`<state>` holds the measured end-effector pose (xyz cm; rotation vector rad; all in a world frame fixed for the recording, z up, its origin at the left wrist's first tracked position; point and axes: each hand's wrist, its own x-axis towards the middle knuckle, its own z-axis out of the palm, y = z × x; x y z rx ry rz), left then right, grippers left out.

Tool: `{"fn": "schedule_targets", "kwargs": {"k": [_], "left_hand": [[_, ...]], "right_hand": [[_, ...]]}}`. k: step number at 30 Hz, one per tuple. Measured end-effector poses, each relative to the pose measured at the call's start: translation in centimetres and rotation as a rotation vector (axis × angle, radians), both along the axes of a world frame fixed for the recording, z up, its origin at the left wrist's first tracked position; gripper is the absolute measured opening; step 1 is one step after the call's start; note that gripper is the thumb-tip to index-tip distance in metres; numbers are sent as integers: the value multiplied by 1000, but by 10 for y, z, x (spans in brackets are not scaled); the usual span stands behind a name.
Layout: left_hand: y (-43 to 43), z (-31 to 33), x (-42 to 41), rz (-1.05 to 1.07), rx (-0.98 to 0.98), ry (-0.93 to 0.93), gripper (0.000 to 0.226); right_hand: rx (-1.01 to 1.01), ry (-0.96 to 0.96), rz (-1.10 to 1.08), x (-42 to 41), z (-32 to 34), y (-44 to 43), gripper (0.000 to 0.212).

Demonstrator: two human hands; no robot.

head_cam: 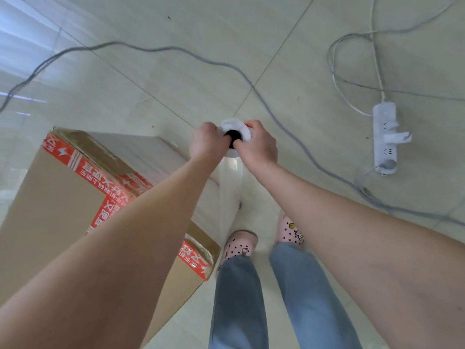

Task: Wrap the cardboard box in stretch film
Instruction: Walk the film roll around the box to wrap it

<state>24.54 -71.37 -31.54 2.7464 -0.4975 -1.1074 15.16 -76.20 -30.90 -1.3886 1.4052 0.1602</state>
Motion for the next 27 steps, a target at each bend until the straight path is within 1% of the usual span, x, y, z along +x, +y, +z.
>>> {"fn": "schedule_targets", "kwargs": {"k": [3, 5, 8, 10, 13, 15, 18, 19, 21, 24, 27], "left_hand": [[3, 2, 12, 5, 81, -48, 20], [2, 3, 15, -26, 118, -63, 23], [-2, 1, 12, -4, 101, -64, 20], [-2, 1, 11, 13, 102, -67, 22], [-1, 3, 14, -11, 120, -24, 21], [-1, 5, 15, -81, 122, -23, 24], [-1, 6, 15, -315, 42, -81, 33], [-3, 6, 17, -382, 17, -99, 34], [-8, 8, 22, -448, 5, -117, 30], [-13, 11, 34, -449, 3, -98, 24], [-14, 15, 47, -291, 12, -61, 17]], "right_hand": [[65, -55, 17, 16, 1, -3, 40], [65, -47, 28, 22, 0, -5, 39], [56, -43, 42, 25, -3, -6, 37], [55, -43, 54, 25, -3, -6, 34], [41, -19, 75, 26, -2, -8, 35], [40, -3, 98, 26, -2, -9, 37], [41, 52, 102, 26, -3, -9, 45], [13, 74, 108, 28, -4, -9, 45], [-39, 105, 114, 31, -5, -9, 39], [-76, 135, 148, 37, -3, -12, 31], [-133, 135, 231, 52, -1, -17, 32]]}}
